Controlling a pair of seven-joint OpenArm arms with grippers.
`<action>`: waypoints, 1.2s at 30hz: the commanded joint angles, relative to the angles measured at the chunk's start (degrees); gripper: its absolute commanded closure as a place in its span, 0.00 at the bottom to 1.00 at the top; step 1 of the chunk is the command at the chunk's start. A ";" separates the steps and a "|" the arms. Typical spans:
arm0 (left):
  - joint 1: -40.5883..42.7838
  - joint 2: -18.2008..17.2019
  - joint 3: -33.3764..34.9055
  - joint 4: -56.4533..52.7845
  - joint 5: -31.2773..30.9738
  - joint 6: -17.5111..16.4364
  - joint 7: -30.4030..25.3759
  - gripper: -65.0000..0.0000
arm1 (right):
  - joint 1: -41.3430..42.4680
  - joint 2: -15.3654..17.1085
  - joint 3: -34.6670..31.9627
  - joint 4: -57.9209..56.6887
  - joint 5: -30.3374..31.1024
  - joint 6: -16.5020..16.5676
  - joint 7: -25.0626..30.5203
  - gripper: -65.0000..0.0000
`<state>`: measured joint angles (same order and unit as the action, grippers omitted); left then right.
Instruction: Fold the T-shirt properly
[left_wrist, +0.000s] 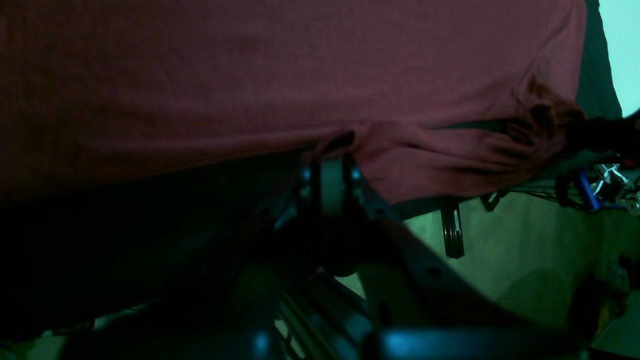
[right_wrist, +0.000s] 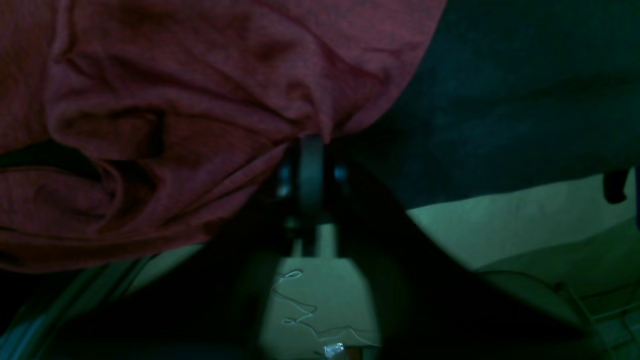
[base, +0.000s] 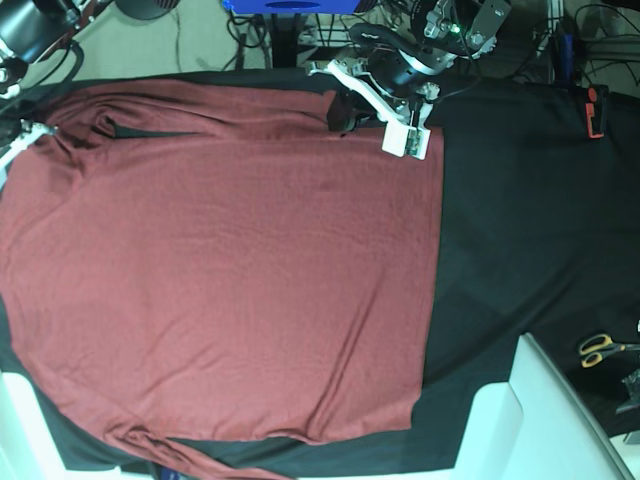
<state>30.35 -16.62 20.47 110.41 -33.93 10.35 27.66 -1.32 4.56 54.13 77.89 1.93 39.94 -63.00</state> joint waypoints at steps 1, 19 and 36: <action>0.11 -0.13 0.06 1.11 -0.31 -0.46 -1.15 1.00 | 0.31 1.03 0.33 0.84 0.22 0.06 0.45 0.75; 0.46 -0.56 0.06 1.02 -0.31 -0.46 -1.07 1.00 | 6.90 4.72 4.46 -5.05 0.13 0.06 3.79 0.49; 0.29 -0.48 0.06 1.46 -0.31 -0.46 -0.98 1.00 | 7.43 7.71 4.55 -19.91 0.31 0.06 9.77 0.97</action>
<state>30.50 -16.99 20.47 110.52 -33.93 10.35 27.68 5.69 12.21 58.89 58.08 1.50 39.07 -52.01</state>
